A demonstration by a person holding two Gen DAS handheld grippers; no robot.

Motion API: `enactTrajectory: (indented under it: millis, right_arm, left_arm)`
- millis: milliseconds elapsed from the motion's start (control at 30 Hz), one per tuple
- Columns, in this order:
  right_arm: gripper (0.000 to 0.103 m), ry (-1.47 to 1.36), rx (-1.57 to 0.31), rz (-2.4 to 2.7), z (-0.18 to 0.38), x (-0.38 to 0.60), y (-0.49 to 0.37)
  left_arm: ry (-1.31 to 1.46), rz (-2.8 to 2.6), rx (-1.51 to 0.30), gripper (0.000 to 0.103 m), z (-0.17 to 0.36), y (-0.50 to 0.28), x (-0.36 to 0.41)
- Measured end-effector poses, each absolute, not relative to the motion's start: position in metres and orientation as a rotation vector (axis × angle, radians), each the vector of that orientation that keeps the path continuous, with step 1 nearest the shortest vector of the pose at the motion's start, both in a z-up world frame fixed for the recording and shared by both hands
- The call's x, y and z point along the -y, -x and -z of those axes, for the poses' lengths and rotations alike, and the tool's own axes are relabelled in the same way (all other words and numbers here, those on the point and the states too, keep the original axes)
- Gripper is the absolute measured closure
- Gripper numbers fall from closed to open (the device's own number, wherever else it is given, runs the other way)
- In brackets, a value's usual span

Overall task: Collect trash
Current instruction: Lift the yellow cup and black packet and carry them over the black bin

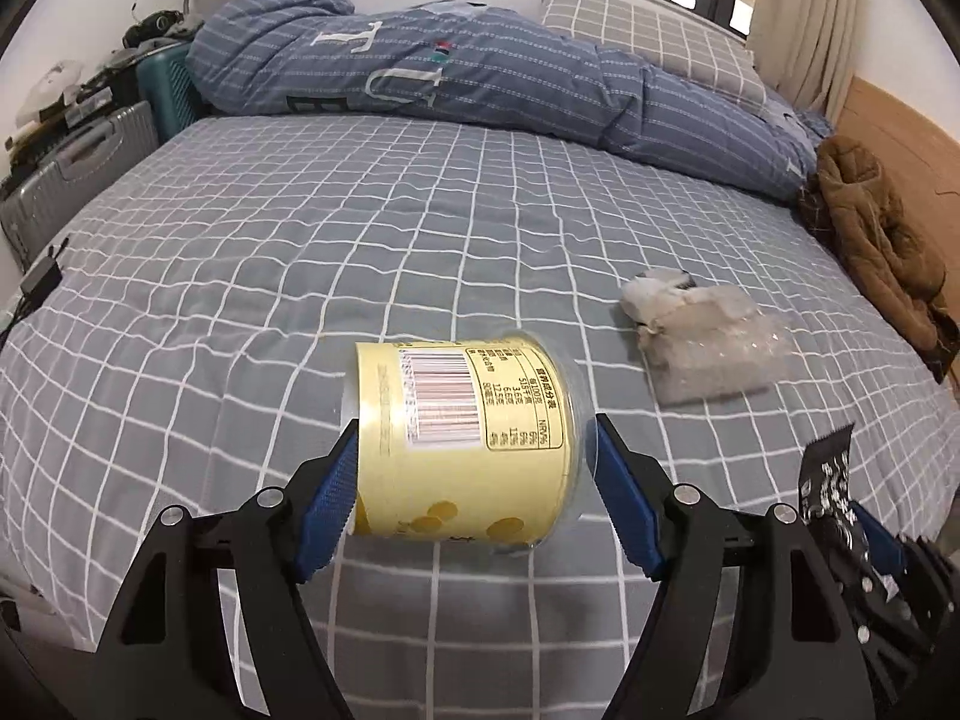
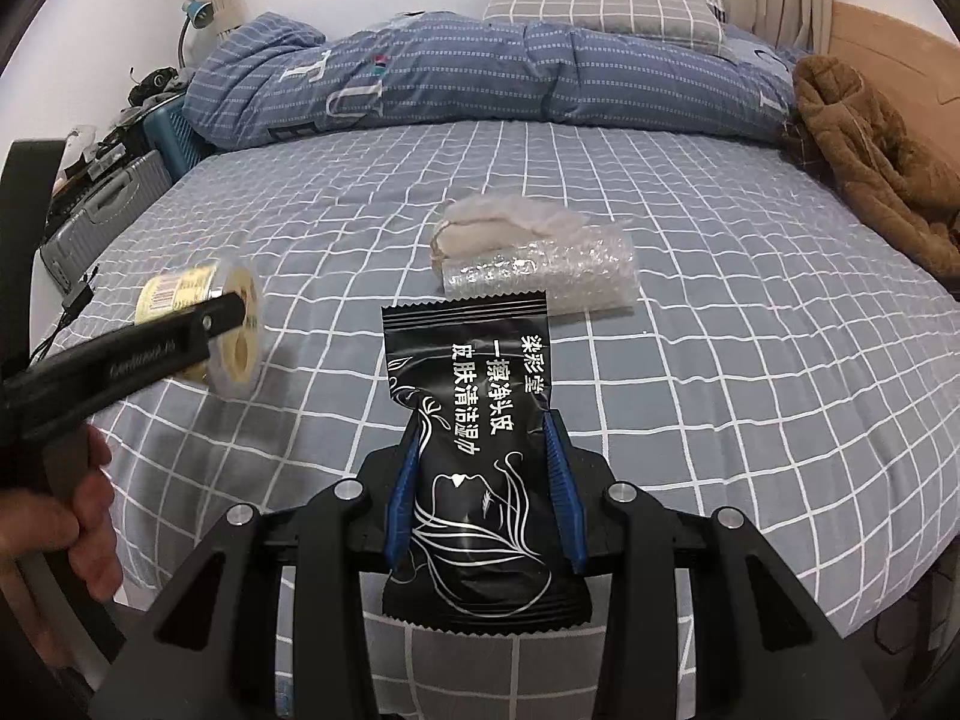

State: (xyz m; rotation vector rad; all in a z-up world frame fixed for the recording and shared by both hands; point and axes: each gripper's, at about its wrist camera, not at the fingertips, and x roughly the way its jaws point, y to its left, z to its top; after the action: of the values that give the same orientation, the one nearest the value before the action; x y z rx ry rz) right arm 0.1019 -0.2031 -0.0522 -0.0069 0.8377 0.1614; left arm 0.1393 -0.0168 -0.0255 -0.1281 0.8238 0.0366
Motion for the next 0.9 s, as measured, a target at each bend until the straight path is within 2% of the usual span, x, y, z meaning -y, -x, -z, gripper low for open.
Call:
enactTrajectory:
  millis: [900]
  right_arm:
    - [0.066,-0.003,-0.81,-0.163,0.031,0.216,-0.046]
  left_arm:
    - [0.114,0.054,-0.795,0.032,0.004,-0.037,0.038]
